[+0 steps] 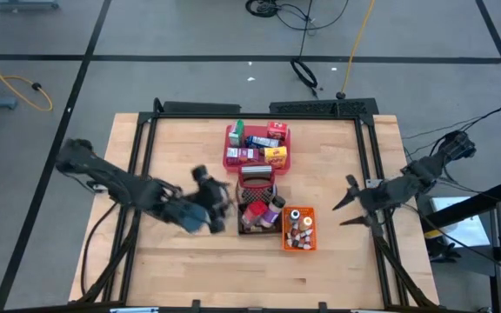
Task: Pick & Place Kitchen Items
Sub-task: Return to Home Position
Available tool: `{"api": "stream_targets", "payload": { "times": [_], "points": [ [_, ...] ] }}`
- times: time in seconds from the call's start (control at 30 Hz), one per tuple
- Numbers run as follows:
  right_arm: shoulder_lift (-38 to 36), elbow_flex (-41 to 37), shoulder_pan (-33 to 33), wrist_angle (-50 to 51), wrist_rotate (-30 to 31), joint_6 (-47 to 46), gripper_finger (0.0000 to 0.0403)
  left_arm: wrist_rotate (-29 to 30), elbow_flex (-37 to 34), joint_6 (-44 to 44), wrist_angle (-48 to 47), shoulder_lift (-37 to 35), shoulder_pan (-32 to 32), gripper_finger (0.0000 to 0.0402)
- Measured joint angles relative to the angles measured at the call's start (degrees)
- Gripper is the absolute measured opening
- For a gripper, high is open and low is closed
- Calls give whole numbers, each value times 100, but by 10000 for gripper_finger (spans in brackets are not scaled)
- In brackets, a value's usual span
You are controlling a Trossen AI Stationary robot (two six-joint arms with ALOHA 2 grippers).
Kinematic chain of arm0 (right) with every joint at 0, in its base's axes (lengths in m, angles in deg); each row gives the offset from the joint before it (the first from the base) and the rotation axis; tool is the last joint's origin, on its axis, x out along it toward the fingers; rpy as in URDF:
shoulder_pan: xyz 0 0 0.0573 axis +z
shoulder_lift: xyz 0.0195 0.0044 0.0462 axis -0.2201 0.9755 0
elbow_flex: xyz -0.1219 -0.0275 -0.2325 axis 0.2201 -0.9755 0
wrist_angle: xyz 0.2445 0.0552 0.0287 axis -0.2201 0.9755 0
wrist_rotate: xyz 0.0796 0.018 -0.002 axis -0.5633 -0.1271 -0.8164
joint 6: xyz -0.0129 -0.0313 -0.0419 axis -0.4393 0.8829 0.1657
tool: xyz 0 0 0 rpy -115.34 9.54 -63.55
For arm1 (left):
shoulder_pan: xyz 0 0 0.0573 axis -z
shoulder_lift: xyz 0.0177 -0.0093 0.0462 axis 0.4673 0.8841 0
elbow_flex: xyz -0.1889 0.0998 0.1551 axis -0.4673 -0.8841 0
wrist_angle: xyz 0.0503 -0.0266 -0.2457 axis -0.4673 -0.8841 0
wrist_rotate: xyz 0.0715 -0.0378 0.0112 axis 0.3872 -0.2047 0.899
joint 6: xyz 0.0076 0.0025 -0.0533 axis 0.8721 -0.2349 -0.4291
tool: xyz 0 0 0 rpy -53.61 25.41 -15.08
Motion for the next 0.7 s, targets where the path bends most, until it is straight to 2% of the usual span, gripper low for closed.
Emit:
{"api": "stream_targets", "payload": {
  "times": [0.23,0.33,0.57,0.7],
  "points": [
    [-1360,-483,-3,171,219,-33,210,72,-1793,-397,316,-1937,-105,209],
    [-1869,-585,-4,291,415,179,210,321,-2744,-427,976,-2836,-117,209],
    [-2918,-691,-4,391,513,564,210,270,-4934,-111,2638,-4526,-115,209],
    [-2898,-683,-6,399,644,658,210,318,-5991,-157,3369,-5329,-117,209]
  ]
}}
